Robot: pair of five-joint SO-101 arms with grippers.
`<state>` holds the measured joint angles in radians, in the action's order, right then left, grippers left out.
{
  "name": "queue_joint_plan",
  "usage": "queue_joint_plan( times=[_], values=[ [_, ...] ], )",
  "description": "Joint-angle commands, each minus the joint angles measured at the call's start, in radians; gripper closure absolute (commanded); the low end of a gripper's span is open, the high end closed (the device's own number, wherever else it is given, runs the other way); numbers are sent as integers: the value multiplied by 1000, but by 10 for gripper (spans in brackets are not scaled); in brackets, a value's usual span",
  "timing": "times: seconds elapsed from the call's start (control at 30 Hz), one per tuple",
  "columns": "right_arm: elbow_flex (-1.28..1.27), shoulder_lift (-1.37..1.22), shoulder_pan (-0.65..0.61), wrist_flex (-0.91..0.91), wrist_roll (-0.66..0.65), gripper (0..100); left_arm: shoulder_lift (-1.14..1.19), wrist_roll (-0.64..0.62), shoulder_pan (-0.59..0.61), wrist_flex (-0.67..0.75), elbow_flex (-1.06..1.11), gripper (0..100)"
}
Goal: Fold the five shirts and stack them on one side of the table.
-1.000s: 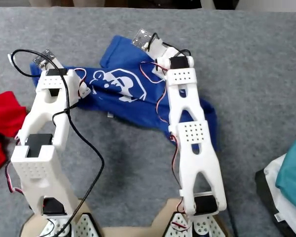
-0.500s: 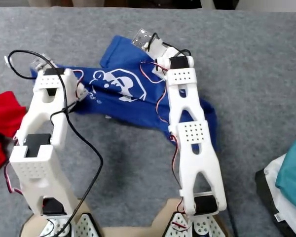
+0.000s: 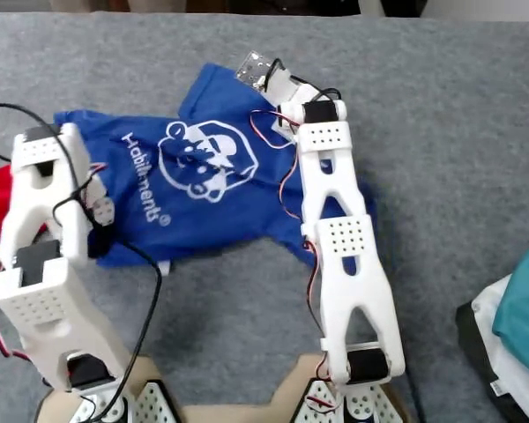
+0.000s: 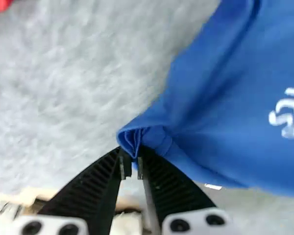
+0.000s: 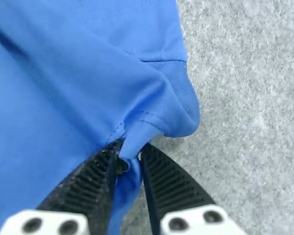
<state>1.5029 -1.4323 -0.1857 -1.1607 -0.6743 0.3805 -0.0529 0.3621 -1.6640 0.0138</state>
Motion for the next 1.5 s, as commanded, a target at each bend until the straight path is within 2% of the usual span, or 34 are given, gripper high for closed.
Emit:
queue_joint_plan(
  times=[0.0,0.1,0.2,0.37,0.43,0.57,0.67,0.73,0.8,0.87,1.03,1.13,1.27,1.47],
  values=[
    [4,4,-8,3,-15,991,-16,92,48,-78,9,980],
    [5,4,-8,5,-15,990,-18,166,52,-95,37,979],
    [13,8,-7,-12,-14,990,-18,186,54,-97,86,978],
    [171,77,-4,-253,41,989,-120,227,55,-97,226,898],
    [160,140,19,-282,71,977,-211,227,63,-97,272,874],
    [150,236,41,-351,74,855,-421,229,109,-97,287,853],
    [165,294,36,-381,77,771,-559,221,133,-94,216,850],
    [163,335,30,-379,80,749,-601,196,132,-38,141,850],
    [163,371,19,-373,80,749,-602,100,132,72,80,850],
    [163,397,7,-367,81,749,-593,-21,132,239,60,850],
    [159,366,4,-245,203,749,-437,-315,126,698,83,850],
    [159,286,4,-184,255,749,-265,-341,103,890,34,850],
    [162,180,-12,-149,264,749,-21,-342,77,907,-173,850],
    [165,136,-10,-127,298,749,314,-345,77,848,-592,853]
  ],
)
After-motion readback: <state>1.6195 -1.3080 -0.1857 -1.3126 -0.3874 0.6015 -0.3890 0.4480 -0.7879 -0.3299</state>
